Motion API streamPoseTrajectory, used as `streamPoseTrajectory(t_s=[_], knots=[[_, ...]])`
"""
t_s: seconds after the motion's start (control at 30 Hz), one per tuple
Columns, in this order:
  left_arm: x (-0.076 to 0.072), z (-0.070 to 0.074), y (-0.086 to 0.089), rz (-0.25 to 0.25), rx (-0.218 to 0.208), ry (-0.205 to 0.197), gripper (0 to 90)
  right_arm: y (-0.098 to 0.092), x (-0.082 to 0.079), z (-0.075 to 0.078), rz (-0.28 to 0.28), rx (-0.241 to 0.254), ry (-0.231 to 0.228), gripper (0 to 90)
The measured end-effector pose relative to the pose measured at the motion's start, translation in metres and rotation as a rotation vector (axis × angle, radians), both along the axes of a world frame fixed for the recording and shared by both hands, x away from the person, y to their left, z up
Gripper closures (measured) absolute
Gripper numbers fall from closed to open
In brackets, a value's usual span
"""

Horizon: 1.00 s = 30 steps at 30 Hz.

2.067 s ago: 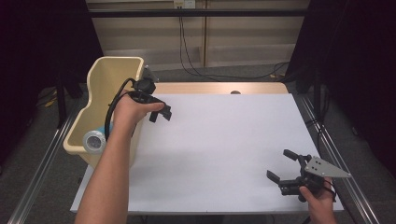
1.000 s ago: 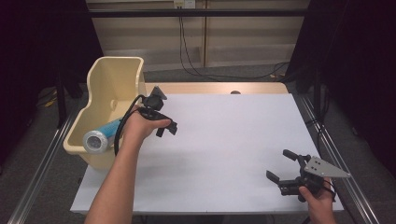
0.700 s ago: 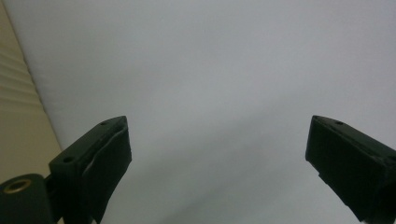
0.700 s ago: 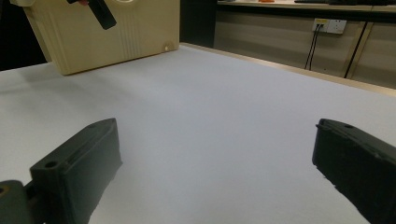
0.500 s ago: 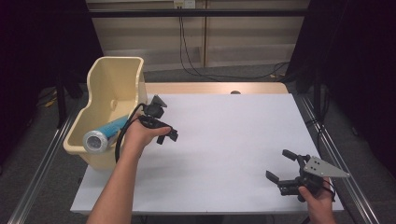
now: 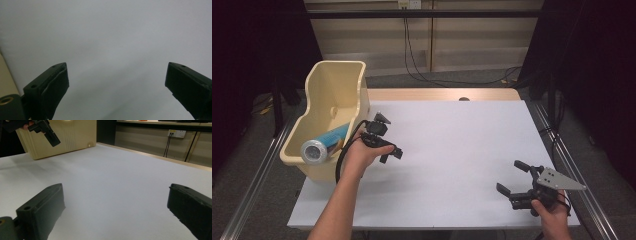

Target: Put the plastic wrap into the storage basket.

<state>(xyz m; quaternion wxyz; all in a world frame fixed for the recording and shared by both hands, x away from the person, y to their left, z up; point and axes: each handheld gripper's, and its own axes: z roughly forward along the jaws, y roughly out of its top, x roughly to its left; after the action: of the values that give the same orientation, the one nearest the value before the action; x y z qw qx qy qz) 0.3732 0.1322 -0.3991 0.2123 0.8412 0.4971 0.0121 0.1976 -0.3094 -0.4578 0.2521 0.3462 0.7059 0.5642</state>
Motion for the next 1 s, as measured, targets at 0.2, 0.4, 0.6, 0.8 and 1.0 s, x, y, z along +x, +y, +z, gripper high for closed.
streamPoseTrajectory(t_s=[0.2,0.4,0.6,0.8,1.0], knots=[[-0.009,-0.005,0.003,-0.032,-0.059,-0.076,4.7,0.000,0.000,0.000,0.000,0.000,0.001,1.0],[-0.020,-0.013,0.003,-0.057,-0.106,-0.140,4.0,0.001,0.000,0.000,0.001,0.000,-0.001,1.0],[-0.032,-0.018,0.004,-0.084,-0.157,-0.247,3.9,0.001,0.000,0.000,0.002,-0.002,0.000,1.0],[-0.045,-0.022,0.008,-0.101,-0.196,-0.359,3.8,0.001,0.000,0.000,0.001,-0.001,-0.002,1.0],[-0.058,-0.027,0.011,-0.134,-0.225,-0.446,2.4,0.002,0.000,0.000,0.003,-0.003,-0.002,1.0]])
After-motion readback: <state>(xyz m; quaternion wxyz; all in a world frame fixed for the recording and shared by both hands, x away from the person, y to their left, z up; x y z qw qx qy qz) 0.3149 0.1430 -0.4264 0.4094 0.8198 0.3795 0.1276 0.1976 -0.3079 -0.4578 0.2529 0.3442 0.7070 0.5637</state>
